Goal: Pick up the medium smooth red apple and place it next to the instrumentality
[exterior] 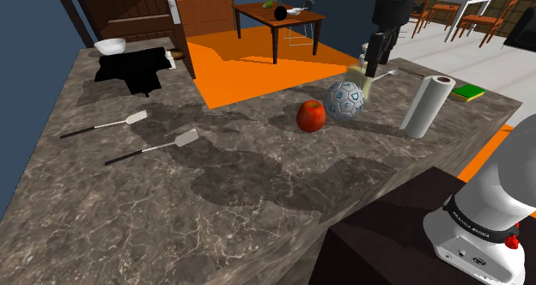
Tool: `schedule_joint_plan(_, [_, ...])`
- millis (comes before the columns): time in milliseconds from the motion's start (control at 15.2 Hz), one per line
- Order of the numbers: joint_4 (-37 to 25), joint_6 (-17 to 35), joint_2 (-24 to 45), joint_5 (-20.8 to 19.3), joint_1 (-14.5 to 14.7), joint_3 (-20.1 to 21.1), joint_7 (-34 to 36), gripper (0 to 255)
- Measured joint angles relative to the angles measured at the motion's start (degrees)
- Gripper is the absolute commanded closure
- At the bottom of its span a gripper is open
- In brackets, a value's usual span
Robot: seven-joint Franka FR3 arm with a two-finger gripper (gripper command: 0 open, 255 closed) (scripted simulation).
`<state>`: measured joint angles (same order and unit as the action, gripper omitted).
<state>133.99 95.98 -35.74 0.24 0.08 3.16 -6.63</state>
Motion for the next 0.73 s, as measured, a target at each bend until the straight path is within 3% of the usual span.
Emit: schedule_joint_plan(726, [-3.98,18.88,20.37,3.96,-0.07,-0.52,1.33,0])
